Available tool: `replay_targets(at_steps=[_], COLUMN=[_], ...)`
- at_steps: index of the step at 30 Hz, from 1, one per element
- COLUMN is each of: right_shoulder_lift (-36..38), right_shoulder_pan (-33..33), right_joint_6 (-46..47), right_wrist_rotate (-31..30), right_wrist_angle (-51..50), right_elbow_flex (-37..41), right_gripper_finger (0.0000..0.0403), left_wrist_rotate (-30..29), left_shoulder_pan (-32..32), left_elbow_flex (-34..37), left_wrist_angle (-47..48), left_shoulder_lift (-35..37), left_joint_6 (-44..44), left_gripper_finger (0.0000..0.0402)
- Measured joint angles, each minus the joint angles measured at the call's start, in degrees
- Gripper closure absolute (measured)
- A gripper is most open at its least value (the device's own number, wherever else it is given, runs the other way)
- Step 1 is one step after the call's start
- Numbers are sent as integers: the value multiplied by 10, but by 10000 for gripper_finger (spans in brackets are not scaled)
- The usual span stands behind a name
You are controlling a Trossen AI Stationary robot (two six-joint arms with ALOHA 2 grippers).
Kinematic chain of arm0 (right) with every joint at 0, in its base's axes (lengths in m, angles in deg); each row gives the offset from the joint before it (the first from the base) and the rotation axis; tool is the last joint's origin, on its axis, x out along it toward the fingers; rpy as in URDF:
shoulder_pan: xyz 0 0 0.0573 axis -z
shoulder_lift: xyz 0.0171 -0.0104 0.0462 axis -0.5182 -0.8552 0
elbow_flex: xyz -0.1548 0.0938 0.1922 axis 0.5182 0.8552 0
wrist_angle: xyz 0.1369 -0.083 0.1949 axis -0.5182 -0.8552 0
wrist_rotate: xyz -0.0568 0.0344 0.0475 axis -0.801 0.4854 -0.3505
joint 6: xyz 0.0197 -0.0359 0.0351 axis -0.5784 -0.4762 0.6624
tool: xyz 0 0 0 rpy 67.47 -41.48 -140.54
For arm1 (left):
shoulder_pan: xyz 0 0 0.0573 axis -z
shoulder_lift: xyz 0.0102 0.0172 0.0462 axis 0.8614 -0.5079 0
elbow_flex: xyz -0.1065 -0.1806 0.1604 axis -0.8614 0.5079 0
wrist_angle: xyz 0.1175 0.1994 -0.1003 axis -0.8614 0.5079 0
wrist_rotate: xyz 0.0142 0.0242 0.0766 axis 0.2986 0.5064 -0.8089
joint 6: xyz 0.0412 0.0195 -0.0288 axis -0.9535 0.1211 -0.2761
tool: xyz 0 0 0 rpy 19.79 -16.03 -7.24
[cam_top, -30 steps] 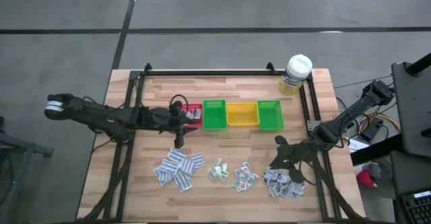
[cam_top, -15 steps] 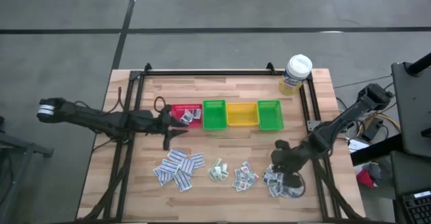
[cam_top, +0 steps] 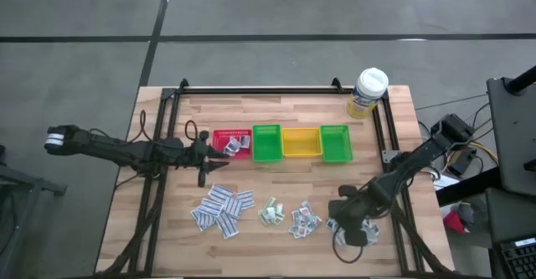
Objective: Pick & Place First Aid Supplies
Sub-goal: Put the alcohol pad into the red basket
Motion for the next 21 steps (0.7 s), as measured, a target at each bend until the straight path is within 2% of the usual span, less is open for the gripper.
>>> replay_targets(at_steps=[9,21], right_shoulder_lift=[-51,-87], right_shoulder_pan=[-12,-16], right_joint_6=[3,-1], right_wrist_rotate=[4,-1], right_wrist_angle=[-23,-25], right_elbow_flex=[-16,-11], right_gripper_finger=[265,265], left_wrist_rotate=[4,5], left_shoulder_pan=[0,0], left_elbow_flex=[0,3], left_wrist_angle=[1,1], left_shoulder_lift=[0,0], left_joint_6=[-4,-4], left_gripper_finger=[293,293])
